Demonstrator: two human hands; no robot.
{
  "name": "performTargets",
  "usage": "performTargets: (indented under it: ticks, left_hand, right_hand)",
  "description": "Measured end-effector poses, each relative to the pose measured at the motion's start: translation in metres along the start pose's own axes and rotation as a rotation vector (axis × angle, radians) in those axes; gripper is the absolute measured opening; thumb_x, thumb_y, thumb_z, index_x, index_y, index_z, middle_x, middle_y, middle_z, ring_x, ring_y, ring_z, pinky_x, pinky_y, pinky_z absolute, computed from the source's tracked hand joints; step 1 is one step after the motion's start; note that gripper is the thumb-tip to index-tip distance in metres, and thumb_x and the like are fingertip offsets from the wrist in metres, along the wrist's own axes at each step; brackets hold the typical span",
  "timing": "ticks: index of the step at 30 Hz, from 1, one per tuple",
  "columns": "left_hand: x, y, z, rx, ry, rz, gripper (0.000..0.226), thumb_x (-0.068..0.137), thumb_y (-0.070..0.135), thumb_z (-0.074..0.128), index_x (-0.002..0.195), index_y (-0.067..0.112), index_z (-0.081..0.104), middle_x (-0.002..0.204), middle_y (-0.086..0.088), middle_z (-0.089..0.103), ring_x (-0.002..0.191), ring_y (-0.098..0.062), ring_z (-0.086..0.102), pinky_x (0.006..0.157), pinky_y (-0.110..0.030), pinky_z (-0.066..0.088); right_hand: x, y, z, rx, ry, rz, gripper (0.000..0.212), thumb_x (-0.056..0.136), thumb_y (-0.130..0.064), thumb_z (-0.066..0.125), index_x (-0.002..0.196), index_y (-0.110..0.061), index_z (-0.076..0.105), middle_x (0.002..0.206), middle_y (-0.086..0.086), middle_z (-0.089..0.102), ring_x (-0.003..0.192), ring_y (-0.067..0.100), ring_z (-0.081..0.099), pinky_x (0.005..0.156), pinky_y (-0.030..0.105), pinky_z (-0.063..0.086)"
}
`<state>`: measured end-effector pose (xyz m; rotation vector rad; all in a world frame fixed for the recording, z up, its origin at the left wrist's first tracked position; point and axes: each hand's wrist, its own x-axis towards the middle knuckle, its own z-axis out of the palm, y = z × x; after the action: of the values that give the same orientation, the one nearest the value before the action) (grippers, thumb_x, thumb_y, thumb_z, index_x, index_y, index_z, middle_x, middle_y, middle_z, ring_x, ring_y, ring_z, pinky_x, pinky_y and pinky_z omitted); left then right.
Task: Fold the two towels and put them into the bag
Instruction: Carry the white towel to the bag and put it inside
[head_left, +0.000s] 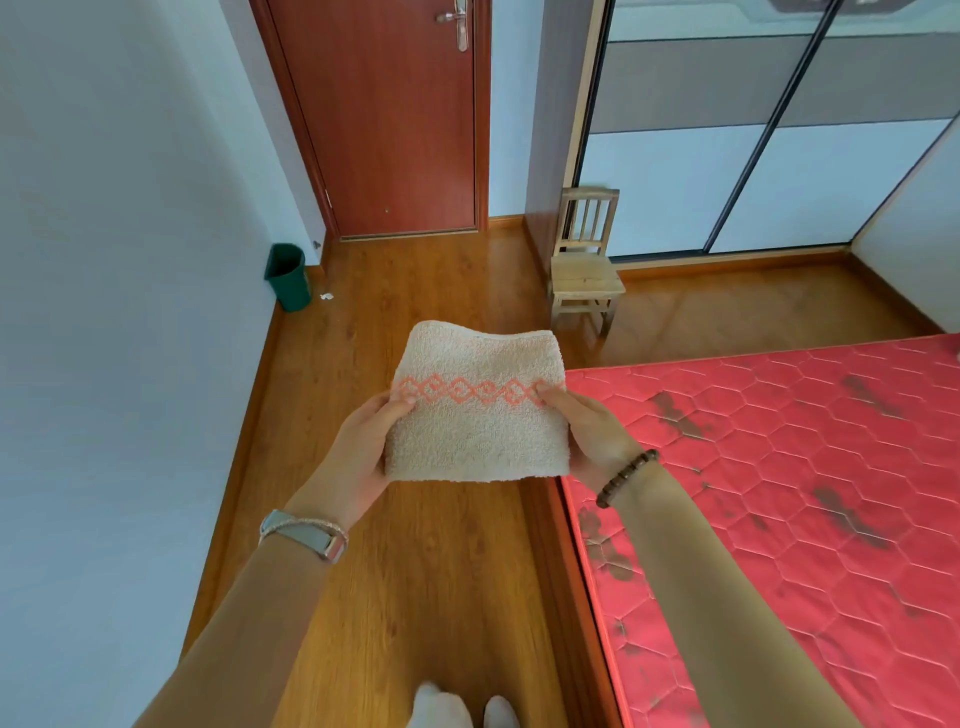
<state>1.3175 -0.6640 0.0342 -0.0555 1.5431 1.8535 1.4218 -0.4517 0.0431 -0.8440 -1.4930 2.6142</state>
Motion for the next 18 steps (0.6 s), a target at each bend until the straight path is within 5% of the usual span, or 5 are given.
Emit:
performTargets:
  ticks: [11, 18]
  left_hand:
    - [0.113, 0.054, -0.006, 0.046, -0.072, 0.012, 0.035, 0.098, 0.024, 0.059, 0.131, 0.015, 0.060, 0.125, -0.002, 0.069, 0.116, -0.021, 0.066, 0.089, -0.041, 0.056]
    - [0.201, 0.126, -0.044, 0.109, -0.063, 0.072, 0.036, 0.097, 0.023, 0.058, 0.133, 0.016, 0.057, 0.125, 0.000, 0.067, 0.116, -0.020, 0.063, 0.084, -0.035, 0.055]
  right_hand:
    - [0.108, -0.040, 0.007, -0.001, 0.057, 0.000, 0.031, 0.094, -0.025, 0.059, 0.119, -0.006, 0.063, 0.118, 0.010, 0.070, 0.108, 0.027, 0.067, 0.085, 0.046, 0.056]
    - [0.209, -0.068, 0.053, 0.044, 0.052, 0.006, 0.036, 0.097, -0.024, 0.055, 0.127, -0.004, 0.058, 0.125, 0.012, 0.066, 0.115, 0.028, 0.063, 0.100, 0.051, 0.048]
